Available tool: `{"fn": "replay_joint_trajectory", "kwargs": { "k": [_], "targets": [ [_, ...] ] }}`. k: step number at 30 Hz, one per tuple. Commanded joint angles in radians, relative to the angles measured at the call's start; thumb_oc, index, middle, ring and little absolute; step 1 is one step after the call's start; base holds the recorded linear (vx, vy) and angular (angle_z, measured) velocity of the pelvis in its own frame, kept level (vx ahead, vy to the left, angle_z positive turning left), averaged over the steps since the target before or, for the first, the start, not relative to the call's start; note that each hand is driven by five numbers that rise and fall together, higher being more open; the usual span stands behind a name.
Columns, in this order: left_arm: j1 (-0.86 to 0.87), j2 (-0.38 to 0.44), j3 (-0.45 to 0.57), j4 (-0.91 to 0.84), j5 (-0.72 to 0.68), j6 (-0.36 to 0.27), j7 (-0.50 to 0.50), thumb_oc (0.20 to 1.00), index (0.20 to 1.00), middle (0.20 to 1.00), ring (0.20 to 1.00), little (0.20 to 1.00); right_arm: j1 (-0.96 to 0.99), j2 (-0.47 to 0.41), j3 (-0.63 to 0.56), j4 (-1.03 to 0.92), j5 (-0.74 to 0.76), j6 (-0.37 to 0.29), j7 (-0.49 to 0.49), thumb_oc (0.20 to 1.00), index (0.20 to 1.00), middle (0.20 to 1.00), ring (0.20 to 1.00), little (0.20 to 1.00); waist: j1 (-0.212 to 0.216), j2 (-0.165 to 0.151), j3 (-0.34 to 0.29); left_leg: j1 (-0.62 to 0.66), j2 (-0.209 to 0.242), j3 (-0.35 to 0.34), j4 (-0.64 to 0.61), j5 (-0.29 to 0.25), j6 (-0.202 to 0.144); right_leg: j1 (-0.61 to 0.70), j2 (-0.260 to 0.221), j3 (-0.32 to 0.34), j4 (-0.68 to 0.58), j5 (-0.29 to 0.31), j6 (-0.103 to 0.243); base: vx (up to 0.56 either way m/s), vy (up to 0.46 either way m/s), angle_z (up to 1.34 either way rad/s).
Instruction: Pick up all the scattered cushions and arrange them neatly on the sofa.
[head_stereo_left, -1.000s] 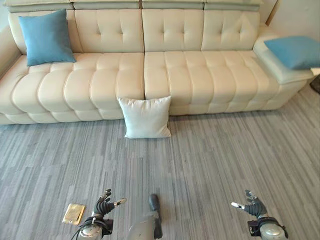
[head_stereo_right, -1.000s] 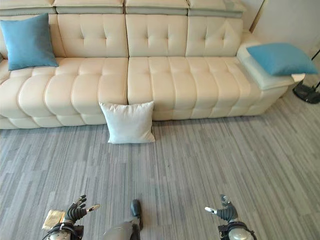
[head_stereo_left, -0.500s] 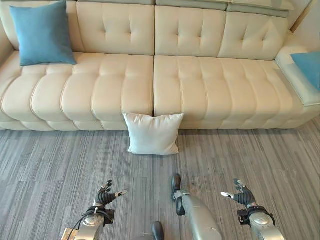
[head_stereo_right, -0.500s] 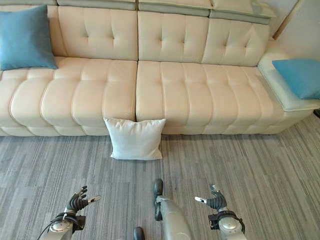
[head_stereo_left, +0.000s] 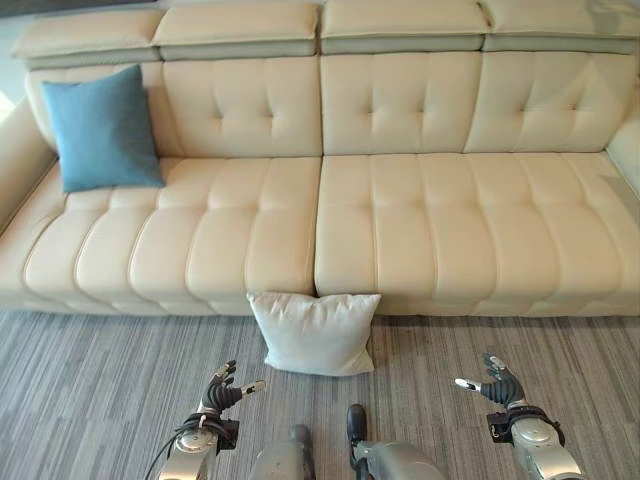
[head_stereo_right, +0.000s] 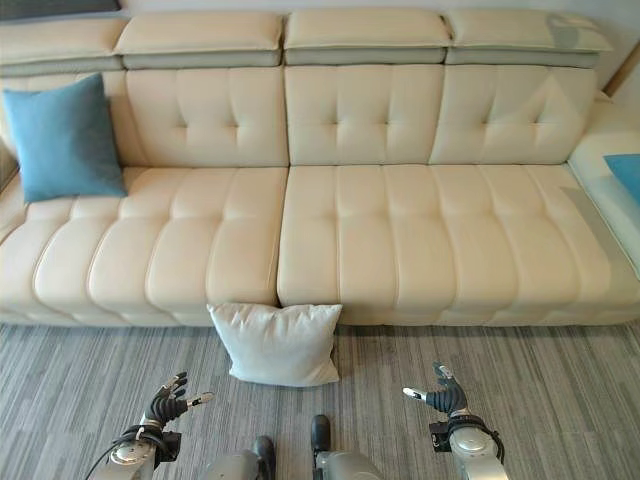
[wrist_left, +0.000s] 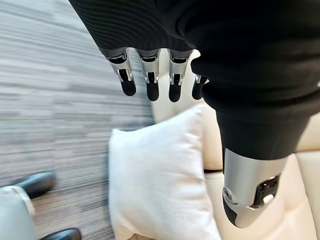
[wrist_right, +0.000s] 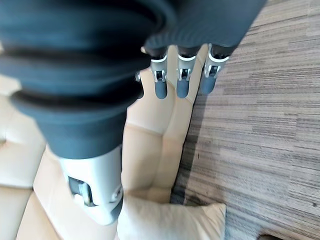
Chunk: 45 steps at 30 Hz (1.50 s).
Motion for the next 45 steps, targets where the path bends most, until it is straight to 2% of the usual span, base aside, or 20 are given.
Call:
{"fn": "replay_joint_trajectory", "kwargs": {
  "k": [1, 3, 5, 8, 12, 13, 14, 17, 19, 22, 23, 24, 31, 34, 35, 38, 41, 43, 44, 45],
  "targets": [
    [0.018, 0.028, 0.0, -0.021, 0.016, -0.028, 0.009, 1.0, 1.0, 1.0, 1.0, 1.0, 0.015, -0.05, -0.014, -0.007, -0.002, -0.011, -0.021, 1.0, 1.0, 1.0, 1.0, 1.0, 0.018, 0.002, -0.003, 0.012, 0.01, 0.01, -0.039, 0.106, 0.0, -0.011, -0.06, 0.002, 0.159, -0.206, 0.157, 0.25, 0.094, -0.16],
    [0.021, 0.026, -0.001, -0.019, 0.013, -0.027, 0.012, 1.0, 1.0, 1.0, 1.0, 1.0, 0.015, -0.048, -0.01, -0.006, -0.006, -0.009, -0.023, 1.0, 1.0, 1.0, 1.0, 1.0, 0.023, 0.003, -0.003, 0.004, 0.014, 0.0, -0.054, 0.126, -0.006, 0.002, -0.059, 0.013, 0.168, -0.215, 0.156, 0.18, 0.1, -0.12],
    [0.027, 0.025, 0.001, -0.018, 0.01, -0.025, 0.008, 1.0, 1.0, 1.0, 1.0, 1.0, 0.017, -0.043, -0.007, -0.004, -0.008, -0.008, -0.018, 1.0, 1.0, 1.0, 1.0, 1.0, 0.028, 0.005, -0.009, 0.018, 0.004, -0.024, -0.069, 0.115, -0.001, 0.012, -0.056, 0.034, 0.17, -0.22, 0.159, 0.18, 0.122, -0.26],
    [0.029, 0.029, -0.003, -0.016, 0.016, -0.023, 0.0, 1.0, 1.0, 1.0, 1.0, 1.0, 0.022, -0.035, -0.007, -0.001, -0.019, -0.005, -0.014, 1.0, 1.0, 1.0, 1.0, 1.0, 0.024, 0.002, -0.025, 0.05, -0.001, -0.014, -0.088, 0.106, 0.008, 0.024, -0.065, 0.045, 0.168, -0.223, 0.169, 0.17, 0.148, -0.3],
    [0.026, 0.049, 0.005, -0.018, 0.022, -0.023, 0.002, 1.0, 1.0, 1.0, 1.0, 1.0, 0.013, -0.031, 0.002, -0.022, -0.04, -0.004, -0.008, 1.0, 1.0, 1.0, 1.0, 1.0, 0.036, -0.007, -0.037, 0.08, -0.016, 0.005, -0.103, 0.075, 0.04, 0.011, -0.091, 0.063, 0.198, -0.219, 0.198, 0.12, 0.178, -0.15],
    [0.025, 0.054, 0.007, -0.023, 0.022, -0.023, 0.004, 1.0, 1.0, 1.0, 1.0, 1.0, 0.009, -0.028, 0.006, -0.032, -0.043, -0.005, -0.006, 1.0, 1.0, 1.0, 1.0, 1.0, 0.039, -0.007, -0.035, 0.086, -0.02, 0.011, -0.11, 0.068, 0.049, -0.006, -0.097, 0.067, 0.225, -0.217, 0.207, 0.07, 0.248, -0.44],
    [0.014, 0.074, 0.023, -0.052, 0.007, -0.024, 0.011, 1.0, 1.0, 1.0, 1.0, 1.0, -0.015, -0.028, 0.023, -0.061, -0.053, -0.01, -0.001, 1.0, 1.0, 1.0, 1.0, 1.0, 0.045, -0.012, -0.015, 0.087, -0.026, 0.011, -0.104, 0.051, 0.072, -0.082, -0.112, 0.076, 0.356, -0.187, 0.236, 0.04, 0.222, -0.48],
    [0.0, 0.102, 0.05, -0.077, -0.009, -0.035, 0.033, 1.0, 1.0, 1.0, 1.0, 1.0, -0.05, -0.029, 0.043, -0.095, -0.062, -0.016, -0.004, 1.0, 1.0, 1.0, 1.0, 1.0, 0.053, -0.011, 0.028, 0.089, -0.024, 0.024, -0.092, 0.036, 0.09, -0.188, -0.121, 0.059, 0.498, -0.142, 0.258, -0.02, 0.135, -0.3],
    [-0.004, 0.111, 0.063, -0.079, -0.015, -0.043, 0.042, 1.0, 1.0, 1.0, 1.0, 1.0, -0.068, -0.036, 0.054, -0.096, -0.067, -0.019, -0.007, 1.0, 1.0, 1.0, 1.0, 1.0, 0.055, -0.012, 0.04, 0.1, -0.031, 0.021, -0.092, 0.028, 0.092, -0.225, -0.121, 0.019, 0.478, -0.155, 0.244, 0.08, 0.053, -0.17],
    [-0.015, 0.121, 0.066, -0.074, -0.024, -0.051, 0.052, 1.0, 1.0, 1.0, 1.0, 1.0, -0.079, -0.048, 0.059, -0.078, -0.057, -0.024, -0.013, 1.0, 1.0, 1.0, 1.0, 1.0, 0.045, -0.018, 0.05, 0.107, -0.055, -0.002, -0.099, 0.019, 0.088, -0.243, -0.093, 0.001, 0.366, -0.159, 0.228, 0.1, -0.026, -0.08],
    [-0.022, 0.131, 0.073, -0.077, -0.026, -0.059, 0.058, 1.0, 1.0, 1.0, 1.0, 1.0, -0.083, -0.055, 0.048, -0.071, -0.047, -0.025, -0.019, 1.0, 1.0, 1.0, 1.0, 1.0, 0.051, -0.021, 0.053, 0.089, -0.06, -0.008, -0.082, 0.016, 0.085, -0.23, -0.105, -0.003, 0.334, -0.164, 0.233, 0.07, -0.089, 0.15],
    [-0.031, 0.134, 0.067, -0.083, -0.031, -0.063, 0.056, 1.0, 1.0, 1.0, 1.0, 1.0, -0.091, -0.055, 0.055, -0.066, -0.041, -0.029, -0.023, 1.0, 1.0, 1.0, 1.0, 1.0, 0.059, -0.026, 0.055, 0.071, -0.071, -0.013, -0.07, 0.009, 0.082, -0.222, -0.112, -0.009, 0.3, -0.163, 0.224, -0.03, -0.097, 0.34],
    [-0.16, 0.158, 0.06, -0.045, -0.134, -0.104, 0.117, 1.0, 1.0, 1.0, 1.0, 1.0, -0.237, -0.072, 0.093, 0.035, 0.041, -0.046, -0.075, 1.0, 1.0, 1.0, 1.0, 1.0, 0.094, -0.014, 0.131, -0.189, -0.064, -0.041, 0.105, -0.005, 0.062, -0.405, -0.12, -0.04, 0.373, -0.172, 0.183, -0.11, -0.115, 0.41],
    [-0.243, 0.174, 0.045, 0.019, -0.183, -0.117, 0.146, 1.0, 1.0, 1.0, 1.0, 1.0, -0.323, -0.076, 0.113, 0.095, 0.091, -0.05, -0.099, 1.0, 1.0, 1.0, 1.0, 1.0, 0.094, -0.007, 0.159, -0.307, -0.059, -0.041, 0.163, -0.007, 0.058, -0.519, -0.119, -0.054, 0.417, -0.183, 0.171, -0.07, -0.093, 0.17],
    [-0.282, 0.184, 0.033, 0.046, -0.2, -0.123, 0.159, 1.0, 1.0, 1.0, 1.0, 1.0, -0.357, -0.077, 0.118, 0.117, 0.118, -0.051, -0.108, 1.0, 1.0, 1.0, 1.0, 1.0, 0.092, -0.001, 0.171, -0.346, -0.05, -0.041, 0.196, -0.036, 0.05, -0.566, -0.113, -0.052, 0.454, -0.21, 0.174, -0.06, -0.077, 0.06],
    [-0.393, 0.205, -0.01, 0.082, -0.232, -0.131, 0.174, 1.0, 1.0, 1.0, 1.0, 1.0, -0.497, -0.085, 0.146, 0.18, 0.176, -0.052, -0.134, 1.0, 1.0, 1.0, 1.0, 1.0, 0.074, 0.009, 0.183, -0.525, -0.03, -0.03, 0.282, -0.04, 0.047, -0.752, -0.114, -0.04, 0.551, -0.222, 0.168, -0.13, -0.024, 0.01],
    [-0.509, 0.264, -0.049, 0.113, -0.243, -0.132, 0.186, 1.0, 1.0, 1.0, 1.0, 1.0, -0.636, -0.102, 0.167, 0.236, 0.226, -0.048, -0.159, 1.0, 1.0, 1.0, 1.0, 1.0, 0.055, 0.021, 0.2, -0.702, -0.017, -0.022, 0.385, -0.051, 0.05, -0.93, -0.117, -0.019, 0.663, -0.24, 0.165, -0.13, 0.036, -0.03],
    [-0.615, 0.297, -0.082, 0.144, -0.259, -0.129, 0.194, 1.0, 1.0, 1.0, 1.0, 1.0, -0.772, -0.078, 0.185, 0.278, 0.291, -0.051, -0.178, 1.0, 1.0, 1.0, 1.0, 1.0, 0.047, 0.032, 0.203, -0.864, -0.009, -0.02, 0.49, -0.074, 0.059, -1.091, -0.118, 0.006, 0.772, -0.262, 0.157, -0.06, 0.053, -0.1],
    [-0.618, 0.298, -0.082, 0.146, -0.26, -0.13, 0.194, 1.0, 1.0, 1.0, 1.0, 1.0, -0.774, -0.078, 0.185, 0.279, 0.292, -0.052, -0.177, 1.0, 1.0, 1.0, 1.0, 1.0, 0.047, 0.031, 0.2, -0.872, -0.009, -0.02, 0.495, -0.076, 0.059, -1.099, -0.118, 0.007, 0.776, -0.264, 0.156, -0.02, 0.045, -0.13],
    [-0.682, 0.311, -0.111, 0.159, -0.267, -0.126, 0.2, 1.0, 1.0, 1.0, 1.0, 1.0, -0.863, -0.059, 0.209, 0.296, 0.336, -0.059, -0.186, 1.0, 1.0, 1.0, 1.0, 1.0, 0.047, 0.039, 0.202, -0.949, -0.005, -0.019, 0.558, -0.096, 0.065, -1.174, -0.119, 0.018, 0.842, -0.283, 0.149, 0.0, 0.02, -0.13]
  ]
}}
